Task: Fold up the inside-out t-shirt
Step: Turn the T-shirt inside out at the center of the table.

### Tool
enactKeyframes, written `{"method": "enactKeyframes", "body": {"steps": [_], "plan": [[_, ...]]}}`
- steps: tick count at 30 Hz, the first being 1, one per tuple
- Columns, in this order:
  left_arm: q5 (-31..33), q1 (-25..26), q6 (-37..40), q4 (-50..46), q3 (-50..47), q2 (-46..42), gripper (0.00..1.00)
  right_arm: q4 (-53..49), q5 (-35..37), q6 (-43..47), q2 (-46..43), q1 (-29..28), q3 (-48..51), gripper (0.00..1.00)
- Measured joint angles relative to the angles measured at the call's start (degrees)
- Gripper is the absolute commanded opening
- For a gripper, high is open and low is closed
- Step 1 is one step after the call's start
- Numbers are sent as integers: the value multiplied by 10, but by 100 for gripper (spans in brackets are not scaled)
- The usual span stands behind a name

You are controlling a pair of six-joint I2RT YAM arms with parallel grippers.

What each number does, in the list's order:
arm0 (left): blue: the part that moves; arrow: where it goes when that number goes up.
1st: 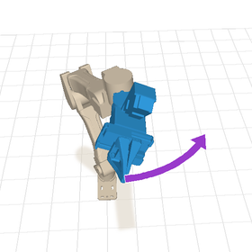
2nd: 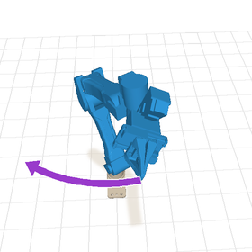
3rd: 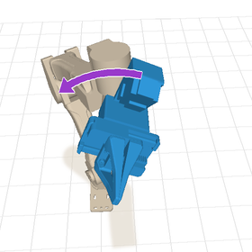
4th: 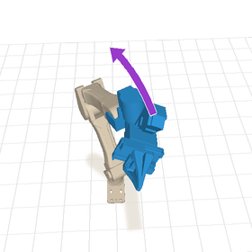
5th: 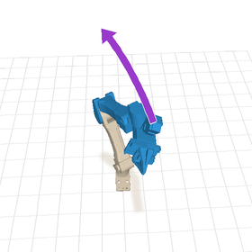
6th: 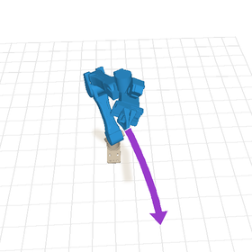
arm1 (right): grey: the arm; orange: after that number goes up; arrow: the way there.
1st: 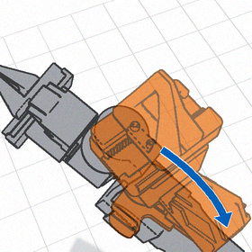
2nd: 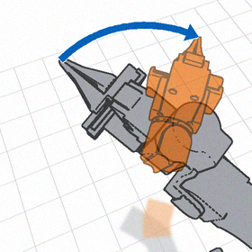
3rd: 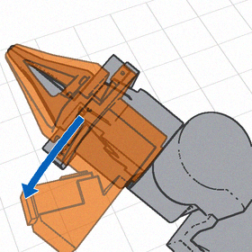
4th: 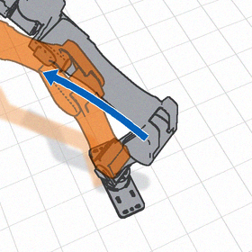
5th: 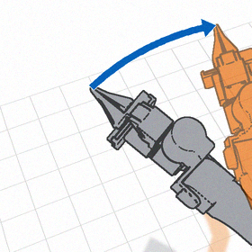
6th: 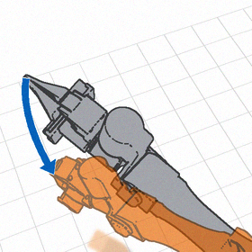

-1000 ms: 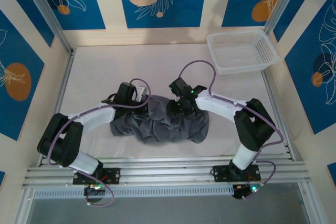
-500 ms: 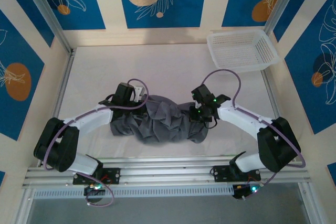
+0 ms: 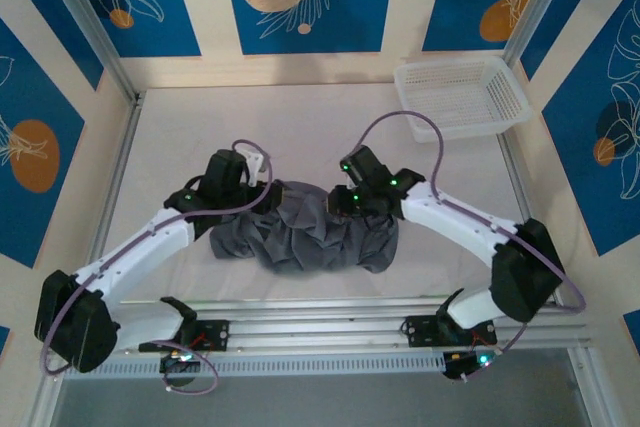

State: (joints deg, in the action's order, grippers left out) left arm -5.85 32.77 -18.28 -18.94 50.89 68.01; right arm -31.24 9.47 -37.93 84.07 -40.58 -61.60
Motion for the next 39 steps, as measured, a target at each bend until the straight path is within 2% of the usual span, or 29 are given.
{"method": "enactKeyframes", "body": {"steps": [3,4,5,8,13,21,25,27,29,30,34,35,39], "plan": [[13,43,6,-7,24,3,48,-10,18,-2,52,-7,-24,36],[16,53,7,-9,27,7,48,-18,24,-2,67,-8,-29,33],[18,60,8,-11,27,12,48,-27,31,-3,80,-10,-32,27],[22,64,8,-22,27,36,48,-55,53,-3,100,-14,-36,0],[9,65,8,-39,36,62,51,-70,72,-1,57,-15,-28,0],[-85,65,2,-38,123,128,54,24,33,19,-172,-14,98,0],[-133,65,-12,-19,132,142,67,62,2,36,-233,-14,148,0],[-160,65,-20,-7,132,149,67,68,-10,42,-243,-14,157,0],[-175,65,-24,-3,132,159,63,75,-19,46,-249,-14,160,0],[-178,65,-26,-2,132,167,55,79,-22,49,-252,-14,162,0],[-165,65,-24,-15,132,196,9,88,-26,50,-260,-14,164,0],[-161,65,-23,-18,130,200,3,89,-24,50,-261,-14,164,0],[-127,65,-16,-33,117,186,0,87,-8,50,-262,-11,164,0]]}}
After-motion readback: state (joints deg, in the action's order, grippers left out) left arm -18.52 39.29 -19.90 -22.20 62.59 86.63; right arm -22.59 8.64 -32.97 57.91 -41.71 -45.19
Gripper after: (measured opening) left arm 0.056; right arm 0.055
